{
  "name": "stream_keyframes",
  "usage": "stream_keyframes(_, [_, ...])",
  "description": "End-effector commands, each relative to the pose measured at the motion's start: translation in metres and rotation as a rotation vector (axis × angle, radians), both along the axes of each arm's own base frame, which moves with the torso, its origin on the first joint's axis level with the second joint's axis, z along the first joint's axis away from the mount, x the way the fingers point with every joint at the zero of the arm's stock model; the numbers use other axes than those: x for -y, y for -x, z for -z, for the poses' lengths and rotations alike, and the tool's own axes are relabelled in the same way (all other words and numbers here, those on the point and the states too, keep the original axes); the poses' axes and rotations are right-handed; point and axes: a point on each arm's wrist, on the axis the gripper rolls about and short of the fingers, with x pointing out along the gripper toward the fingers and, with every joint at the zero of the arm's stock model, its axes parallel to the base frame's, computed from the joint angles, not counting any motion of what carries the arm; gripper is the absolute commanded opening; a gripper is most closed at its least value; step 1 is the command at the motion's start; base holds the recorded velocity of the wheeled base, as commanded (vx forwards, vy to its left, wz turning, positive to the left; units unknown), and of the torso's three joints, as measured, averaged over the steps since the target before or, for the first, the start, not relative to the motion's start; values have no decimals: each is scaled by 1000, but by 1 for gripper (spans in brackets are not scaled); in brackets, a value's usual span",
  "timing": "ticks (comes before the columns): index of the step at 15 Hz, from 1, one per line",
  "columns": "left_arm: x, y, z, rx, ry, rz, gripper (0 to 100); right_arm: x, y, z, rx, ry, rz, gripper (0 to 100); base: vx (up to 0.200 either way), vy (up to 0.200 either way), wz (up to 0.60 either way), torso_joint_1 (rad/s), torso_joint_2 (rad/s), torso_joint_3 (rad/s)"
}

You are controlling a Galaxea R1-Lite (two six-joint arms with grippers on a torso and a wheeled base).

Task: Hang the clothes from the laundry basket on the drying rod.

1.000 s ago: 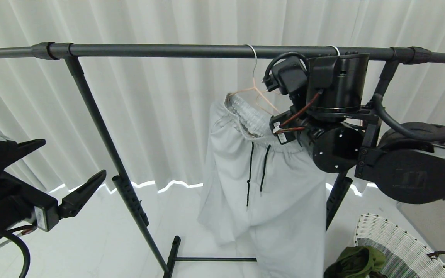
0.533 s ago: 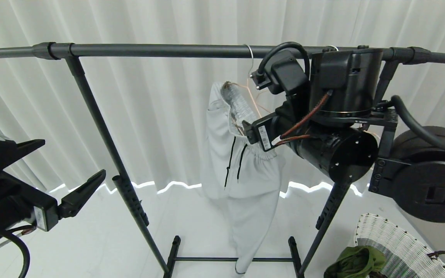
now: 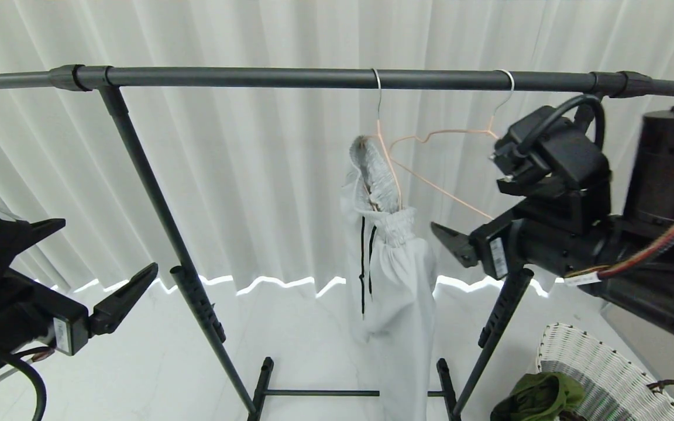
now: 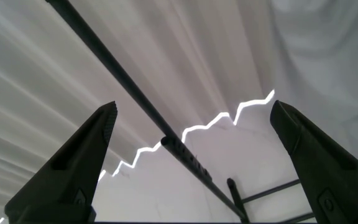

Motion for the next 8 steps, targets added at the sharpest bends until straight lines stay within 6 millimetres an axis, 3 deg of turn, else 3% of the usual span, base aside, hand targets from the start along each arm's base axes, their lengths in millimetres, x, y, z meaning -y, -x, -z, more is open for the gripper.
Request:
stream_keyframes(1, [0, 1, 2, -5, -2, -13, 100, 51, 6, -9, 52, 13, 139, 100, -200, 0, 0, -7, 7, -2])
stream_keyframes(6, [-2, 1, 4, -11, -5, -36, 100, 118, -7, 2, 72, 158, 413, 100, -200, 0, 0, 0, 1, 2])
stream_keyframes(7, [-2, 1, 4, -11, -5, -36, 100, 118, -6, 2, 73, 157, 416, 100, -200, 0, 0, -7, -7, 7])
stream_keyframes(8, [-2, 1, 4, -13, -5, -34, 100, 135, -5, 9, 57, 184, 487, 100, -200, 0, 0, 2, 2, 2])
